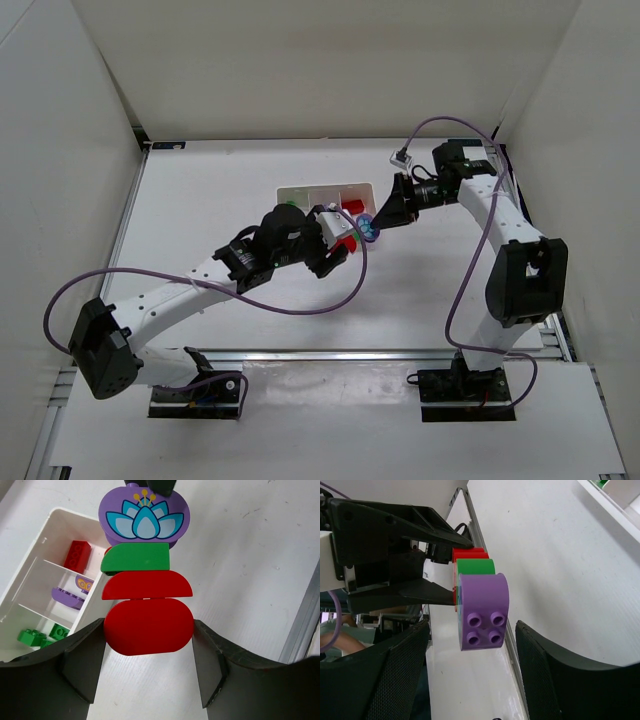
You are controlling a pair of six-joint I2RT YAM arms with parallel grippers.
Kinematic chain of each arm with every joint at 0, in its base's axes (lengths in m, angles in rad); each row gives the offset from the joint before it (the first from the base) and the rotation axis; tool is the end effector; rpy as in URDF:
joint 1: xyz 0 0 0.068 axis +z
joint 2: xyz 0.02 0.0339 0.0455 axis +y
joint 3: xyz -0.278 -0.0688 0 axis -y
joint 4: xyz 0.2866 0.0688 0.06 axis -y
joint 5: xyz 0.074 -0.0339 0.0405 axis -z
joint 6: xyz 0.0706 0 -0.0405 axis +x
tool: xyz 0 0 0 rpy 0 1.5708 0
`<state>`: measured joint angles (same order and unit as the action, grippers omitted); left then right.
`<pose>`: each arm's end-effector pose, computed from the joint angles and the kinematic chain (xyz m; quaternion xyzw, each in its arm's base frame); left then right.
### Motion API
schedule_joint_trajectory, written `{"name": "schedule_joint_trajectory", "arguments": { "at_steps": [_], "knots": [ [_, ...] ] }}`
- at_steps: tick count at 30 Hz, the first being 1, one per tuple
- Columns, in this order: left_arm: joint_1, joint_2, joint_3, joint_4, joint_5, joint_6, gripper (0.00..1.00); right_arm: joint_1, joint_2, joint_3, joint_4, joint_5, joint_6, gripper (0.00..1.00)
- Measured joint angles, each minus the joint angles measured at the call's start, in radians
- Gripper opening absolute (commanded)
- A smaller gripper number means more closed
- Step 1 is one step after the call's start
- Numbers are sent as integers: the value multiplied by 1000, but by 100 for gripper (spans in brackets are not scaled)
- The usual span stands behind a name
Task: Sort the legos into containers by color
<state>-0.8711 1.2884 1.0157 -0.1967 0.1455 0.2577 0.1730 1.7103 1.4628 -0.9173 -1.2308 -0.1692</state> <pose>0.2259 -0.2843 0.2960 0.4868 0.6977 -0.2166 0.4788 0.3725 0.1327 0.2871 -0.2509 0.7683 0.5657 0.1635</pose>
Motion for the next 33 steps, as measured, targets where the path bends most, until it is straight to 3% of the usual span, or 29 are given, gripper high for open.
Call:
{"name": "schedule_joint_trajectory", "arguments": {
  "at_steps": [3,4,7,8,10,21,33],
  "knots": [
    [0,0,10,3,-3,3,10,13,1,0,1,0,2,63],
    [0,0,13,4,-3,4,10,16,2,0,2,-2,0,50],
    [0,0,14,11,-5,6,10,21,11,0,8,-14,5,30],
    [0,0,14,10,-6,8,10,21,16,0,9,-24,17,17],
    [0,0,14,10,-8,8,10,21,24,0,11,-38,24,2],
    [-2,-1,13,29,-19,6,10,0,33,5,29,-82,32,0],
    [-2,-6,-6,16,-24,-12,10,-112,33,48,53,-106,38,0]
  ]
}}
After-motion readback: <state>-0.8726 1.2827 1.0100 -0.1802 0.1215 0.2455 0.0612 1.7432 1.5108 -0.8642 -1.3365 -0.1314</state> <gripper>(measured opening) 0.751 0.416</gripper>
